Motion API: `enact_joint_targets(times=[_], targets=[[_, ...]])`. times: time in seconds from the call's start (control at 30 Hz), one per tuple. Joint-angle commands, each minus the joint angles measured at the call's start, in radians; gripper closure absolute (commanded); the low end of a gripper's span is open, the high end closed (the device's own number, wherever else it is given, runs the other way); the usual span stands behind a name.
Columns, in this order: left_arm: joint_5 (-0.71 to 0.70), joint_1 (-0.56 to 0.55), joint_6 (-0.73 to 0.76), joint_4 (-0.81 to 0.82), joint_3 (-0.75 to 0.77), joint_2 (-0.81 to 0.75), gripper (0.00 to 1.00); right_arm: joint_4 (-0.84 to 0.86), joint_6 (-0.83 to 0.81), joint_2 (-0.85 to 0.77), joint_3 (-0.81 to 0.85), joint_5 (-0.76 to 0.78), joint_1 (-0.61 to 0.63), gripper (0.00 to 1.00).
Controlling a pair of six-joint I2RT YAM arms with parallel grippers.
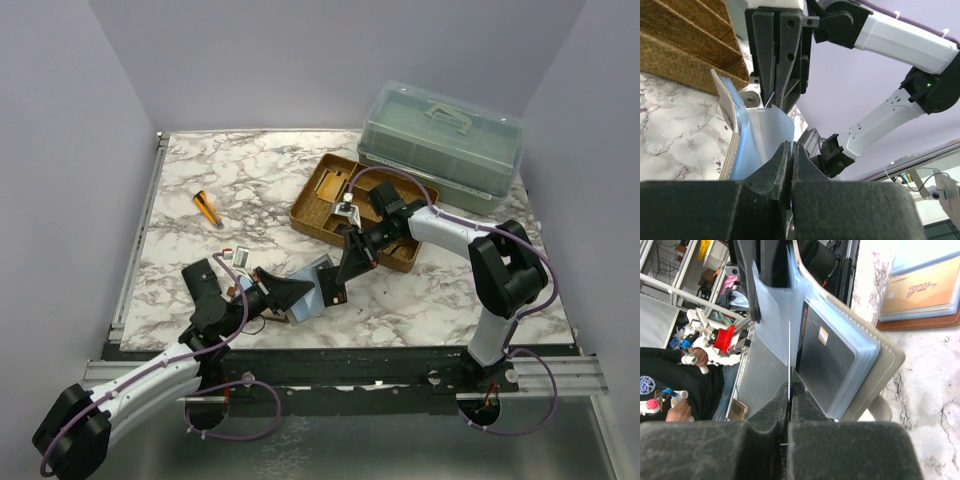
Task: Take the credit cards out of the card holder
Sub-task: Remove the credit card from the card holder, then place the credit card in the storage box.
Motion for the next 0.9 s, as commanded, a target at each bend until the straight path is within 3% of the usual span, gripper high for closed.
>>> enact_joint_targets(times=[0.0, 0.23, 0.43, 0.67, 0.87], targets=[[0.019, 0.017, 0.003, -0.052, 0.0, -0.078, 1.0, -0.063, -0.077, -0.014, 0.012, 0.007, -0.003, 1.0], [0.002, 0.02, 0.01, -0.195, -0.001, -0.134, 1.0, -0.382, -0.432, -0.039, 0.114, 0.07, -0.066, 1.0], [0.003, 0.022, 0.009, -0.255, 0.008, -0.106, 1.0, -0.452, -0.497, -0.116, 0.155, 0.187, -0.124, 1.0], [0.045, 0.022, 0.028, -0.248, 0.043, -0.017, 1.0, -0.431, -0.51, -0.183, 0.245, 0.647, -0.191, 1.0], [0.057, 0.023, 0.041, -0.199, 0.051, 0.03, 1.0, -0.547, -0.612, -0.061, 0.427, 0.888, -0.192, 1.0]])
